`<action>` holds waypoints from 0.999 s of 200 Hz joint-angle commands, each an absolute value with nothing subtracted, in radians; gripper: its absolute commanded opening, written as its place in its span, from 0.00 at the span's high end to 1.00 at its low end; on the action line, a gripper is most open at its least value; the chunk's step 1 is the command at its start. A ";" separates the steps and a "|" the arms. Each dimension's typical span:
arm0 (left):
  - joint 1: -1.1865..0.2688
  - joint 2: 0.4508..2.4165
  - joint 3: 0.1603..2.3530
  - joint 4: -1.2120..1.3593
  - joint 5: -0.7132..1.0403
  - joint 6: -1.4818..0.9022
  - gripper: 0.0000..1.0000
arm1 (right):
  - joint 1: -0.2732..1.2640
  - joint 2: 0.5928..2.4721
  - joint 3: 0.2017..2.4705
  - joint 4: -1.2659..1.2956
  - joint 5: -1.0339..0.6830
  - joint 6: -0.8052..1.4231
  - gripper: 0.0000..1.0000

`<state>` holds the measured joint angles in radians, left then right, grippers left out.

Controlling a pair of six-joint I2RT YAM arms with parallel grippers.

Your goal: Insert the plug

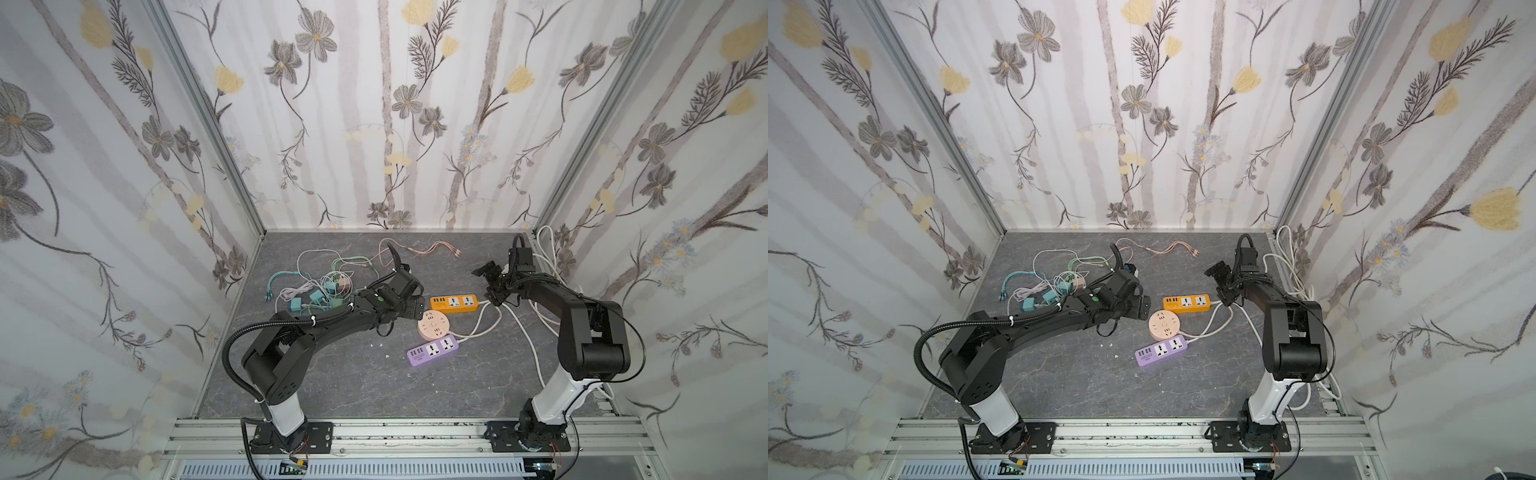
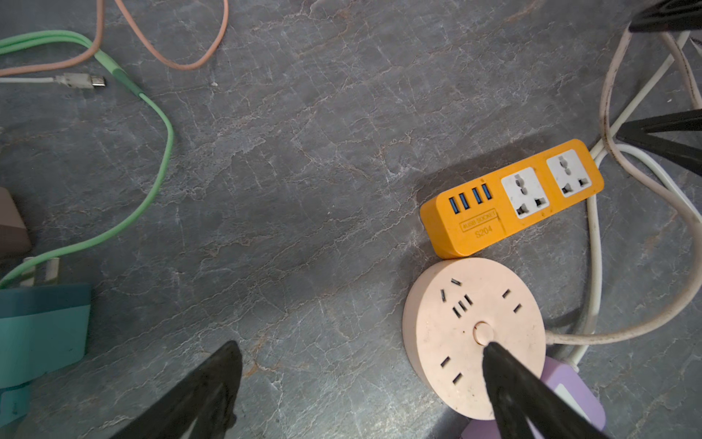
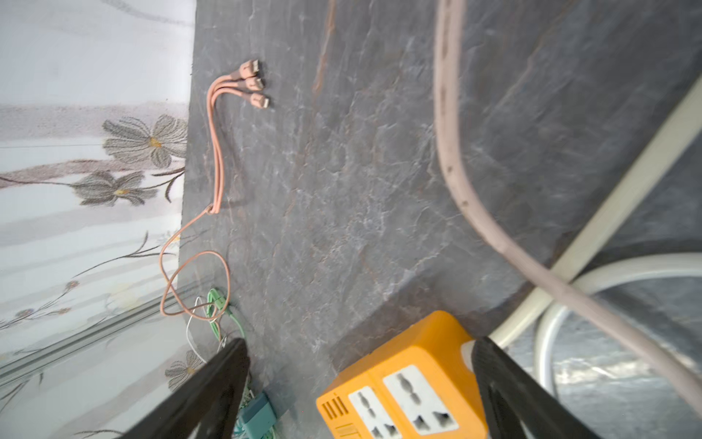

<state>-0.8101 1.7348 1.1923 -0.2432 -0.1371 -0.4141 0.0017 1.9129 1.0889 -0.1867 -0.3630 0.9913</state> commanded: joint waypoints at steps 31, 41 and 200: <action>-0.810 1.771 1.216 -0.249 -0.132 -0.457 0.00 | -0.012 1.923 0.985 -0.048 -0.362 1.067 0.29; -0.809 1.777 1.221 -0.254 -0.133 -0.462 0.00 | -0.015 1.931 0.964 -0.015 -0.360 1.093 0.30; -0.781 2.064 1.583 -0.425 -0.017 -0.346 0.00 | 0.173 2.020 0.890 0.087 -0.493 1.180 0.64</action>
<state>-0.7979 2.0624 1.5867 -0.3973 0.0002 -0.3573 0.1234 2.0140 0.9043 0.1692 -0.4957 1.1599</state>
